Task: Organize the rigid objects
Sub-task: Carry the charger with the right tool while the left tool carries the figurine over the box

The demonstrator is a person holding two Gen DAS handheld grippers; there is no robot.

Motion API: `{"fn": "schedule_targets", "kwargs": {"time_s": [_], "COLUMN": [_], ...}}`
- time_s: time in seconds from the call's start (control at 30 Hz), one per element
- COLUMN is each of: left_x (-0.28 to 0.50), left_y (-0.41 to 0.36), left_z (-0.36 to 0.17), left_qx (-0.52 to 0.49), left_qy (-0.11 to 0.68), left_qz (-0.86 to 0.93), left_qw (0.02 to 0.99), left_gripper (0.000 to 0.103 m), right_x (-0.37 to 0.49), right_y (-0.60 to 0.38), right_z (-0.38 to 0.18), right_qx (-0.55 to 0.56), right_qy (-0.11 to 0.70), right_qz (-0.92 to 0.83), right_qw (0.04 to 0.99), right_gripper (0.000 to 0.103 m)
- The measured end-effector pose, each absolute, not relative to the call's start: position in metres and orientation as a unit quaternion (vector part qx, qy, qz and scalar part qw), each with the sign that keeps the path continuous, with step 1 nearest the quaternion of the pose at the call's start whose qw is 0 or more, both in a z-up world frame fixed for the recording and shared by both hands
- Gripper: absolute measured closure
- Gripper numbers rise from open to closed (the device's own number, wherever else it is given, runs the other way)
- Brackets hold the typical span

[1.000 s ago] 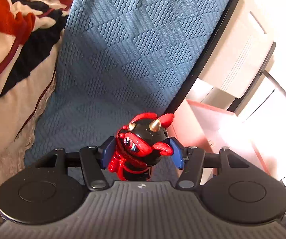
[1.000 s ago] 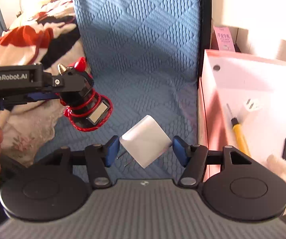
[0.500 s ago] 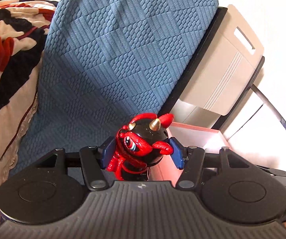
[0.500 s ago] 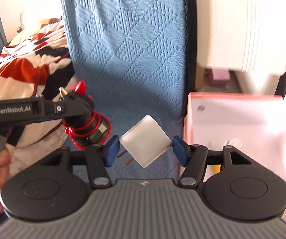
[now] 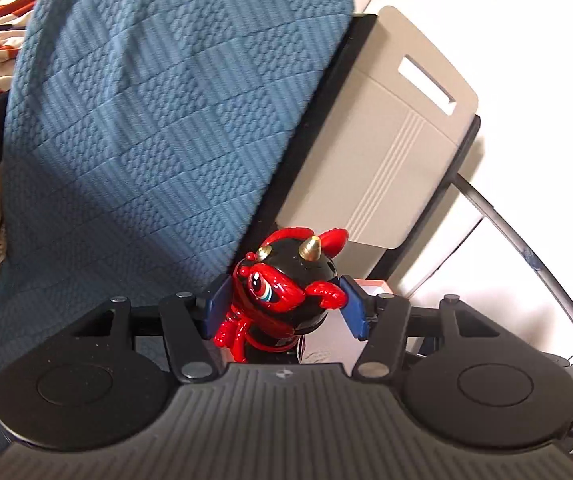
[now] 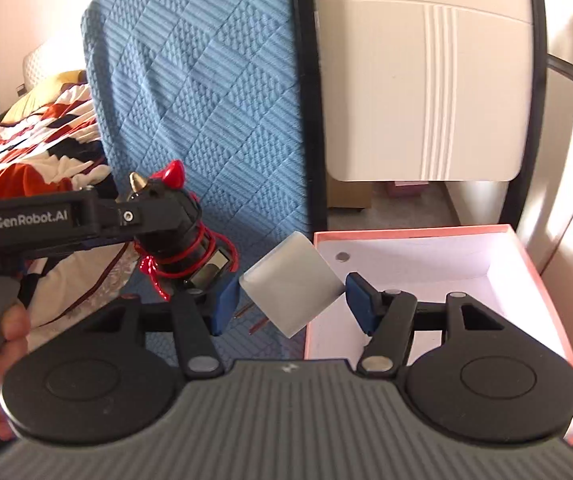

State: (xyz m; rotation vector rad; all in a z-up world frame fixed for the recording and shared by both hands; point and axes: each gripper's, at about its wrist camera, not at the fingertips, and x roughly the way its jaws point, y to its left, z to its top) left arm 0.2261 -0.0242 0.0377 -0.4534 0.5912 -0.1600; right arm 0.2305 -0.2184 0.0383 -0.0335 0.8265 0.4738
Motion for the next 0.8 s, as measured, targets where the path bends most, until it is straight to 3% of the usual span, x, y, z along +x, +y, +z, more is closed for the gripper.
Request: {"fn": "schedule_targets", "kwargs": {"time_s": [0.27, 0.8], "left_x": [0.236, 0.256], "left_y": [-0.069, -0.159], "left_z": [0.03, -0.033], "left_qx": [-0.217, -0.176], "left_qy": [0.303, 0.383], "left_qz": [-0.099, -0.118], "left_qw": [0.923, 0.899], "left_gripper": [0.039, 0.039], "right_x": [0.233, 0.237], "right_y": [-0.268, -0.324], "right_z": [0.031, -0.029], "right_qx": [-0.003, 0.006], "right_qy": [0.407, 0.482], "right_qz": [0.186, 0.152], "right_qw": [0.894, 0.863], "right_gripper": [0.041, 0.041]}}
